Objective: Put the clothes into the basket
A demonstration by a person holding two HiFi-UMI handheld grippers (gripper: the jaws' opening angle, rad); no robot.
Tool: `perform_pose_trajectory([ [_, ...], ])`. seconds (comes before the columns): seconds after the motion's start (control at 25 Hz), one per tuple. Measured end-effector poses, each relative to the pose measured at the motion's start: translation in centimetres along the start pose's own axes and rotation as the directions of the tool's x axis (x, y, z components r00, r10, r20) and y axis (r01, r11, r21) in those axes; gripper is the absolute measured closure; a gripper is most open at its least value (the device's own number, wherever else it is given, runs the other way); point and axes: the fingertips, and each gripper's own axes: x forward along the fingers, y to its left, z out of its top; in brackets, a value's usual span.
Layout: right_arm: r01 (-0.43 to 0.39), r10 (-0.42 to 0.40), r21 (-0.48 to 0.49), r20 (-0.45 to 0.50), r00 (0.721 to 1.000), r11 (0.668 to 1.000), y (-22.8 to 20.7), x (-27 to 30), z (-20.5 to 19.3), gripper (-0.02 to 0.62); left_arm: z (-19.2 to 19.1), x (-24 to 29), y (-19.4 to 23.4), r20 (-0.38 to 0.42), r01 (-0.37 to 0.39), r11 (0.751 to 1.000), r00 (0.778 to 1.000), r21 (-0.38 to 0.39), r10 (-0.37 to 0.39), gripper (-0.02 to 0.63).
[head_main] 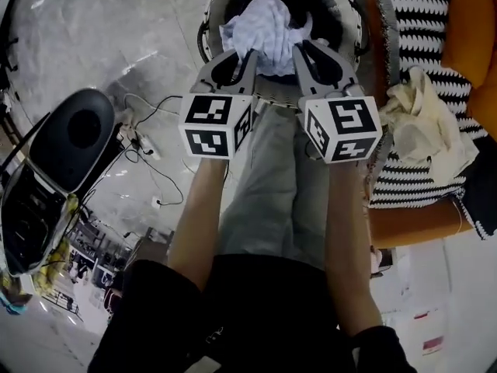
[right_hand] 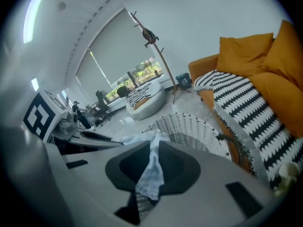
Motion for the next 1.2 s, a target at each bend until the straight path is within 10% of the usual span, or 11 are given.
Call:
perform_pose_trajectory([
  [0.2, 0.048, -0.047, 0.043, -0.024, 0.999, 0.998, -1.8, -1.0, -1.7, 0.485, -1.2, 1.0, 0.0, -0.083, -0.086, 0.996, 0.993, 0.031, 0.088, 0.519],
  [0.52, 0.203, -0.237, 0.284, 0.088, 0.968, 0.937, -9.6, -7.3, -2.0, 0.571, 3.3, 5.2, -7.9, -0.115, 0.131, 0.971, 0.987, 0.198, -0.11, 0.511],
  [0.8, 0.27, -0.374, 0.438, 0.168, 0.912, 0.857, -14.6, -15.0, -4.2, 0.583, 3.6, 7.2, -19.7, -0.204, 0.378, 0.864, 0.923, 0.333, -0.326, 0.594],
  [1.2, 0.488, -0.718, 0.666, 0.104, 0.688, 0.564, -22.3, -29.2, -13.7, 0.581, 0.4, 9.7, -35.2, -0.374, 0.599, 0.61, 0.801, 0.519, -0.467, 0.594],
])
